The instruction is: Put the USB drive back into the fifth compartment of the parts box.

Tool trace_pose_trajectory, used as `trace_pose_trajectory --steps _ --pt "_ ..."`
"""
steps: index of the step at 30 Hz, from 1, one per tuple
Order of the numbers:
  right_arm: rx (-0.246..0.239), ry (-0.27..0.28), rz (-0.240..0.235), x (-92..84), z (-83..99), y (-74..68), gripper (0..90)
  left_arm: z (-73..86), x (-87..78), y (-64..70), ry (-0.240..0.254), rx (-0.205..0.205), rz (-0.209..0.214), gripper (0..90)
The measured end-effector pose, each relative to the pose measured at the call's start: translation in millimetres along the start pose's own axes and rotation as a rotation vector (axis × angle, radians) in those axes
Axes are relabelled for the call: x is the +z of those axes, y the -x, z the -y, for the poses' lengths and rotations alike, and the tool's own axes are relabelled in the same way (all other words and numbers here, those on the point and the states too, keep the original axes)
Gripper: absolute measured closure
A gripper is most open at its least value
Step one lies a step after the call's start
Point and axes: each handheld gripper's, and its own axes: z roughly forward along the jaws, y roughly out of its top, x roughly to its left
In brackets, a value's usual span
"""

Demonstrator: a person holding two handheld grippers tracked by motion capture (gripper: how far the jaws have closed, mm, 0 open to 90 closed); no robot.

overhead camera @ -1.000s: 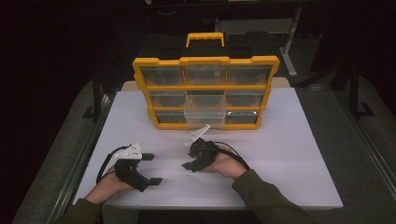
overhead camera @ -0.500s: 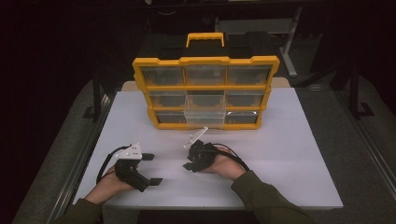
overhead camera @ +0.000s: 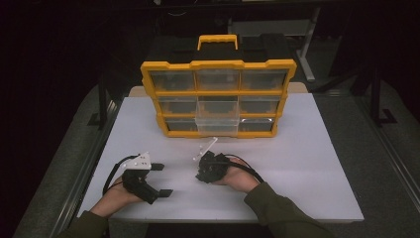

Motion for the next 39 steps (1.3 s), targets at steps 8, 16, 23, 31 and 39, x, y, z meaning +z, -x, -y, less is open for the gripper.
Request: trace_pose_trajectory --steps 8,16,23,31,39 --pt "0.000 -0.004 0.016 0.2 0.2 -0.9 76.8 -0.1 0.1 0.0 0.000 0.000 -0.001 0.0" --pt "-0.017 -0.006 0.012 0.0 -0.1 -0.4 77.8 0.0 -0.1 0.0 0.001 0.000 0.000 0.0" --pt "-0.029 0.005 0.001 -6.7 -0.1 1.4 77.9 0.0 -0.5 -0.1 0.003 0.001 -0.004 0.0" --pt "-0.030 0.018 -0.014 -18.5 2.9 6.2 77.9 0.0 -1.1 -0.4 0.006 -0.001 -0.004 0.0" --pt "-0.012 0.036 -0.018 -31.4 8.2 12.3 77.8 0.1 -1.4 -0.5 0.006 -0.001 -0.004 0.0"
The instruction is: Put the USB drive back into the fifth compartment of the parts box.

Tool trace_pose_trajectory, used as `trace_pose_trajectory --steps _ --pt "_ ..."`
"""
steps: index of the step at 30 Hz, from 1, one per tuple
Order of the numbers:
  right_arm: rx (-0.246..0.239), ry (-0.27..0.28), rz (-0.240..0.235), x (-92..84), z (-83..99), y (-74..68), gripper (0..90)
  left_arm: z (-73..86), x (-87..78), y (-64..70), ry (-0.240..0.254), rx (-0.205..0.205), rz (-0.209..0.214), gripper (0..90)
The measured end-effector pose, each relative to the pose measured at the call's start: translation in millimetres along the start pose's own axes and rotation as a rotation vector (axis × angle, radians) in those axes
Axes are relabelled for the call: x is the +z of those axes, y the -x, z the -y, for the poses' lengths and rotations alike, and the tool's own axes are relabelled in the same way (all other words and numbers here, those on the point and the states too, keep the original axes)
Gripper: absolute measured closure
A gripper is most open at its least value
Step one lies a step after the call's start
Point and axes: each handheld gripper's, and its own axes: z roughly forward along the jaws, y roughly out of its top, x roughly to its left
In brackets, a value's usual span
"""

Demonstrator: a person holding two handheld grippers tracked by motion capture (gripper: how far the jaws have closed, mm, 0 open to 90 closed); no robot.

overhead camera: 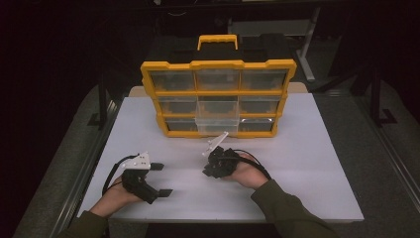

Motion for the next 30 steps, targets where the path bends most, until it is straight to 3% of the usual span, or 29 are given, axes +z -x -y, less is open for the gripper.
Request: trace_pose_trajectory --steps 30 --pt "0.049 0.019 -0.009 -33.8 16.4 22.3 77.8 0.0 -1.2 -0.2 0.004 -0.002 -0.003 0.0"
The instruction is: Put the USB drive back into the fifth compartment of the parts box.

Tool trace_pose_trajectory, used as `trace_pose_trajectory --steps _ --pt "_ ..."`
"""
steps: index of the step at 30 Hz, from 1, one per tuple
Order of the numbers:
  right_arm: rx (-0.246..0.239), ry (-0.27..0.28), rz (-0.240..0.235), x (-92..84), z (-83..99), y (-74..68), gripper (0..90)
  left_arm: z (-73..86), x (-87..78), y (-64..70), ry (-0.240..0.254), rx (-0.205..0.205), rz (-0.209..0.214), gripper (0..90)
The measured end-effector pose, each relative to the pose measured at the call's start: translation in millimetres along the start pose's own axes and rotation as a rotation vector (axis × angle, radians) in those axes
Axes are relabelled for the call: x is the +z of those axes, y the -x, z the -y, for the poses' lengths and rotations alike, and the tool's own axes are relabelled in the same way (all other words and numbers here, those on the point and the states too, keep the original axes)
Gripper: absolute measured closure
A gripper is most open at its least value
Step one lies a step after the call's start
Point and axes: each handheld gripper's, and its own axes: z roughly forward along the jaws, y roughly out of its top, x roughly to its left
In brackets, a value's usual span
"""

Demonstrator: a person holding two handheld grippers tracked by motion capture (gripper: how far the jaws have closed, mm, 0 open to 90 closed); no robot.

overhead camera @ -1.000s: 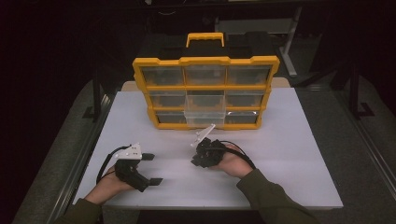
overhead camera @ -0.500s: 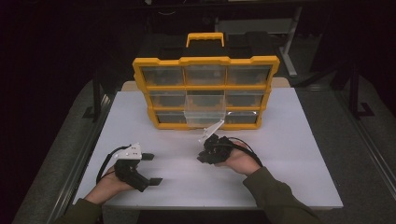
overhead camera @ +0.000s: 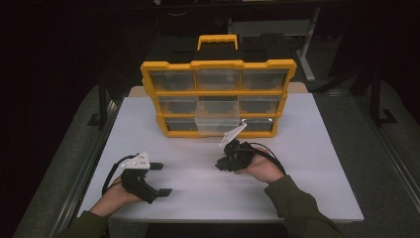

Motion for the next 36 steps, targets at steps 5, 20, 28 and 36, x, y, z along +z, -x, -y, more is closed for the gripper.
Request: trace_pose_trajectory --steps 5,20,28,36 --pt "0.010 0.005 0.005 -6.7 2.4 3.6 77.8 0.0 -0.4 0.0 0.002 -0.002 -0.001 0.0" --pt "0.032 0.012 0.025 -34.8 11.3 17.3 77.8 0.2 -0.3 -0.4 0.002 -0.004 -0.001 0.0" --pt "0.038 0.030 0.049 -55.6 12.1 25.3 77.8 0.1 -0.1 -0.3 0.001 -0.003 -0.002 0.0" --pt "0.024 0.052 0.064 -76.4 8.1 31.2 77.8 0.4 -0.1 -0.4 0.000 -0.006 -0.004 0.0"
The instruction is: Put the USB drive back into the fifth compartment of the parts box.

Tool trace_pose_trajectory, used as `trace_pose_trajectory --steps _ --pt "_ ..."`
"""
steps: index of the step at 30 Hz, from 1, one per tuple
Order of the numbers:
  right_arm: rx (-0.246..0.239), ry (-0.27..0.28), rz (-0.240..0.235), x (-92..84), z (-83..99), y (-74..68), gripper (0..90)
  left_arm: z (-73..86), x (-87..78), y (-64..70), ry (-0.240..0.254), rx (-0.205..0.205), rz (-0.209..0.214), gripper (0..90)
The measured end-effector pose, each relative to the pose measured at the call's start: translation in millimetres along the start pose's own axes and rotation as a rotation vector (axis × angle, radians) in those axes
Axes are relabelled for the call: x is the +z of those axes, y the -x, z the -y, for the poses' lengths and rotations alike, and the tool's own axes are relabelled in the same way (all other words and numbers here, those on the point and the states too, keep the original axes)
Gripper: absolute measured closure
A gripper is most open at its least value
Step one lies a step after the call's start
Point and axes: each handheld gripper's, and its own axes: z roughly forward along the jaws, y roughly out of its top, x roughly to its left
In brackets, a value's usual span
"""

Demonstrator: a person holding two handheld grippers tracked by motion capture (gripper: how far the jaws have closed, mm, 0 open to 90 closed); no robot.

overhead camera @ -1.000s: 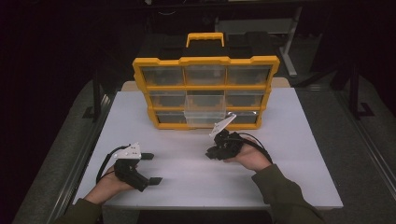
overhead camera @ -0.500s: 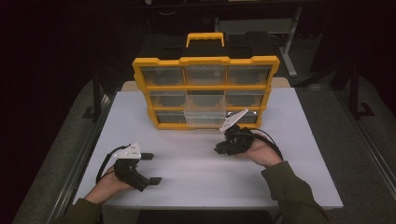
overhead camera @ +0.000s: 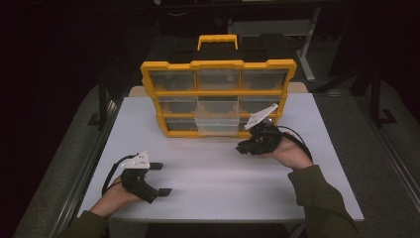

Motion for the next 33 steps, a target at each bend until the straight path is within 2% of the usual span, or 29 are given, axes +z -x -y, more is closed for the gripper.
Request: trace_pose_trajectory --steps 6,7,22,23,27,28,33 --pt "0.002 0.008 0.006 -11.0 -4.9 3.8 77.8 0.2 -0.4 0.2 0.003 0.001 -0.001 0.0" --pt "0.004 0.016 0.009 -17.9 -7.9 6.7 77.8 0.3 -0.6 0.2 0.002 0.001 -0.001 0.0" --pt "0.022 0.071 0.028 -55.1 -25.4 17.7 77.8 0.4 -0.5 0.2 0.003 -0.003 0.000 0.0" --pt "0.021 0.086 0.036 -64.7 -31.2 19.6 77.8 0.6 -0.6 0.0 0.002 -0.003 0.000 0.0" --pt "0.024 0.097 0.038 -70.8 -35.8 20.1 77.8 0.5 -0.5 0.1 0.004 -0.005 0.002 0.0" --pt "0.016 0.114 0.039 -78.7 -43.7 21.0 77.8 0.5 -0.5 0.1 0.004 -0.006 0.002 0.0" --pt "0.005 0.118 0.047 -85.4 -56.1 20.1 77.8 0.6 -0.6 0.0 0.004 -0.007 0.003 0.0"
